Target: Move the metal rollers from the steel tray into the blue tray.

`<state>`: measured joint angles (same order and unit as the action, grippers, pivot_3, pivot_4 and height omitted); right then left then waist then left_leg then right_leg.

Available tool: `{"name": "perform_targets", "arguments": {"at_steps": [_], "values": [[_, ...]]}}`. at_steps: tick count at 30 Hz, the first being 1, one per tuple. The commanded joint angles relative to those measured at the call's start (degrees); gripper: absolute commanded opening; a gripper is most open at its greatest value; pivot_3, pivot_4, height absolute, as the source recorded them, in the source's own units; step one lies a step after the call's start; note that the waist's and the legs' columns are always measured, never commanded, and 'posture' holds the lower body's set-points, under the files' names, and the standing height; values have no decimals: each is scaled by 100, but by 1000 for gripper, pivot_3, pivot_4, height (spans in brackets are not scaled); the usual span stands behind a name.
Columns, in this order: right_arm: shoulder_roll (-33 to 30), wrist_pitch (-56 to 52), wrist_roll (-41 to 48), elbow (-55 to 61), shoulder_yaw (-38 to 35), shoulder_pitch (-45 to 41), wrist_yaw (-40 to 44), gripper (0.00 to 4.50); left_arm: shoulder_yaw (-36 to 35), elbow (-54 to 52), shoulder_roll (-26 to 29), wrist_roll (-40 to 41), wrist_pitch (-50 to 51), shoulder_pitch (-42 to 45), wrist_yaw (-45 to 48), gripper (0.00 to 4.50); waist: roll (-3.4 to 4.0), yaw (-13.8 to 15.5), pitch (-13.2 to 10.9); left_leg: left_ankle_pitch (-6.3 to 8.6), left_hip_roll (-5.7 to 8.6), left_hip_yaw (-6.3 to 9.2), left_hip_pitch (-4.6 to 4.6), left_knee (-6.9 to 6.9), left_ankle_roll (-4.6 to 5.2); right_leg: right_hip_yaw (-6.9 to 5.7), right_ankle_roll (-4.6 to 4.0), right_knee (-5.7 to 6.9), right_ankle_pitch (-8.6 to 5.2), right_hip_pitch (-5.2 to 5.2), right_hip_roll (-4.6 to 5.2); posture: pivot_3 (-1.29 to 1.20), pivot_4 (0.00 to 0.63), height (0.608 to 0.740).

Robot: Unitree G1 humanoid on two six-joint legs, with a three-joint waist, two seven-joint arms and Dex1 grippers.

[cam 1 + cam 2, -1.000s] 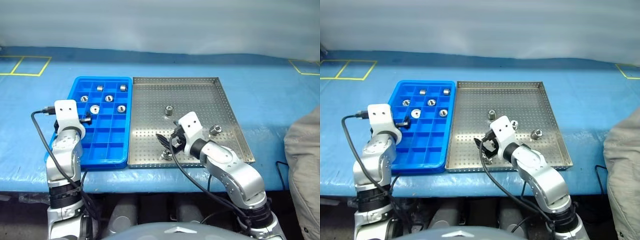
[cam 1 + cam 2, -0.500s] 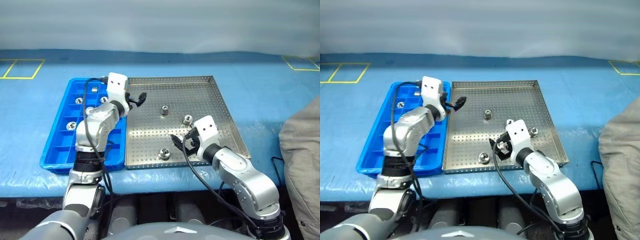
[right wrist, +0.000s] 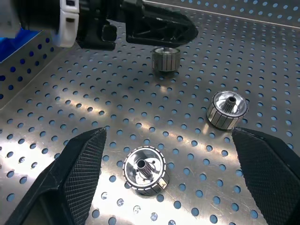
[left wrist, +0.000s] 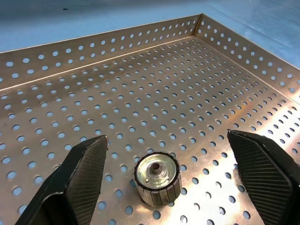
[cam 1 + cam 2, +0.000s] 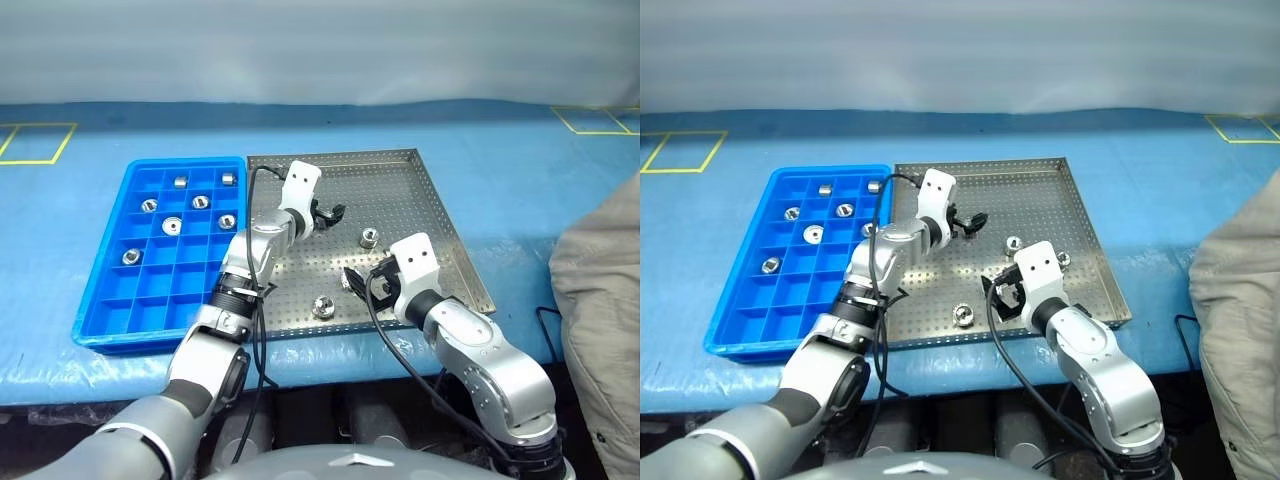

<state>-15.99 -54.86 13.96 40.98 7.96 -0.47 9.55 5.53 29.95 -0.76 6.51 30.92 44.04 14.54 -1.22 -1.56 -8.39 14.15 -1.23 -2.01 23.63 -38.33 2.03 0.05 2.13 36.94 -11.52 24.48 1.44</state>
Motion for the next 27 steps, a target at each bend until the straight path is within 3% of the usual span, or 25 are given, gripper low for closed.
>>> {"name": "perform_targets", "arguments": {"at_steps": [1, 8, 11, 14, 17, 18, 22, 27], "values": [[-7, 130, -11, 259, -150, 77, -23, 4500, 50, 453, -144, -234, -470, 211, -223, 4446, 0, -6, 0, 0, -1, 0, 1, 0, 0, 1, 0, 0, 0, 1, 1, -96, 150, 740], [3, 144, -33, 241, -155, 58, -13, 4500, -114, 1397, -380, -207, -882, 441, -140, 4446, -1, -11, 0, 3, -2, -2, 5, -4, 6, 3, 9, -3, 6, 2, 5, -97, 150, 740], [18, 153, -42, 225, -125, 43, -17, 4500, -214, 1473, -397, -181, -952, 491, -151, 3846, -1, -20, 0, 4, -2, -2, 5, -4, 6, 3, 10, -3, 6, 2, 5, -96, 150, 740], [34, 160, -41, 206, -121, 42, -16, 4500, -227, 1297, -333, -188, -909, 432, -120, 2839, 0, -42, 0, 4, -4, -3, 4, -4, 6, 4, 9, -2, 6, 2, 4, -88, 150, 740], [42, 161, -39, 168, -99, 26, 1, 4500, -323, 792, -231, -98, -714, 237, -97, 1821, 0, -48, 0, 4, -6, -2, 5, -4, 6, 4, 9, -2, 7, 2, 4, -77, 150, 740], [44, 159, -33, 148, -87, 8, 12, 4500, -372, 547, -189, -56, -609, 143, -117, 1672, 0, -49, 0, 4, -6, -3, 5, -4, 6, 5, 7, -2, 8, 2, 5, -64, 150, 740], [50, 149, -8, 66, -28, -87, 62, 4500, -526, -564, -41, 71, -214, -250, -228, 1676, 0, -41, 0, 3, -9, -4, 4, -2, 6, 9, -13, -1, 21, 5, 4, -35, 150, 740], [59, 135, 0, -96, 167, -299, 148, 4500, -932, -2763, 215, 277, 348, -950, -573, 1676, 0, -22, 0, 3, -13, -4, 3, -3, 5, 9, -13, 1, 21, 4, 4, 0, 150, 740]]}}
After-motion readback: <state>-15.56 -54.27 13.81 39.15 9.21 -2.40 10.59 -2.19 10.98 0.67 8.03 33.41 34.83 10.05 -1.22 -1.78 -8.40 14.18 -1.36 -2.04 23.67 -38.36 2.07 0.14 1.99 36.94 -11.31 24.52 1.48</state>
